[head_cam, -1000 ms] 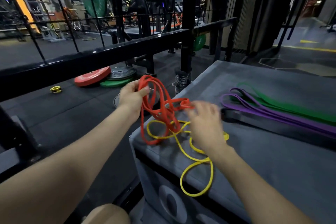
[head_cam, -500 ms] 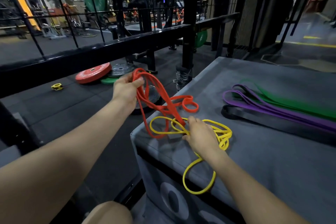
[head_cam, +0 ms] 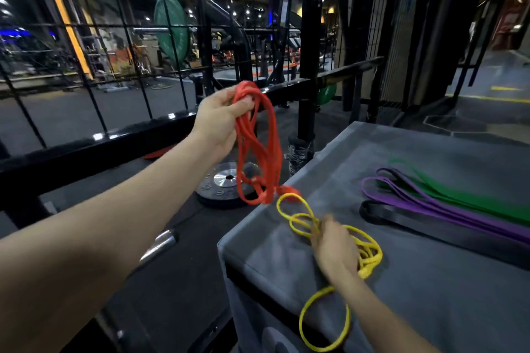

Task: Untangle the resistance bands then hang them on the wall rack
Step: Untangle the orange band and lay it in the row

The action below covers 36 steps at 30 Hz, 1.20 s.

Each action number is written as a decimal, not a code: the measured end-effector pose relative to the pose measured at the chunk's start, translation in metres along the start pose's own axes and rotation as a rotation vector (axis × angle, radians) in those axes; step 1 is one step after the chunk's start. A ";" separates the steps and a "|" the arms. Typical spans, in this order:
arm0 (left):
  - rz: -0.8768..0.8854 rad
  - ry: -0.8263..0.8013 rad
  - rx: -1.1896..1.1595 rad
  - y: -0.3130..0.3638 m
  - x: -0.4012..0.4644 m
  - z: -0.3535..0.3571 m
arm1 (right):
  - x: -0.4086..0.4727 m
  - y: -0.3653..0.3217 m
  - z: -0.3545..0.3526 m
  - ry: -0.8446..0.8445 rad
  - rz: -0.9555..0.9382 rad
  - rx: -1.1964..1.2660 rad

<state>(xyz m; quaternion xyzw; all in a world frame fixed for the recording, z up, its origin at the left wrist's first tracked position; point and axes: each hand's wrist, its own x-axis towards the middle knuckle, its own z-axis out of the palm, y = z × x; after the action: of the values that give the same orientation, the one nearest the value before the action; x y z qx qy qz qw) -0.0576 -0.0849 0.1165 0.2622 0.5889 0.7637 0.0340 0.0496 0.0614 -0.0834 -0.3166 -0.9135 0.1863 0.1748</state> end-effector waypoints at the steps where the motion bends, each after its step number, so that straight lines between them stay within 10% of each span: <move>1: 0.026 -0.019 -0.016 0.010 0.001 0.005 | -0.002 -0.002 0.002 -0.023 -0.039 -0.033; 7: 0.087 -0.092 -0.075 0.045 -0.001 0.030 | 0.008 -0.005 -0.033 -0.263 -0.187 0.034; 17: 0.163 -0.260 -0.204 0.125 -0.046 0.066 | -0.018 -0.025 -0.128 -0.103 -0.397 0.511; 27: 0.045 -0.286 -0.416 0.153 -0.108 0.102 | -0.076 0.014 -0.195 0.121 -0.272 0.355; 36: -0.143 -0.243 -0.522 0.096 -0.119 0.129 | -0.112 0.098 -0.220 -0.025 0.008 0.135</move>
<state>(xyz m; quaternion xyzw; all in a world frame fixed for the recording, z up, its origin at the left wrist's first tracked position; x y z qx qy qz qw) 0.1259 -0.0432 0.1834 0.2920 0.3811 0.8481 0.2242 0.2787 0.1116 0.0410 -0.3054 -0.8997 0.2523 0.1835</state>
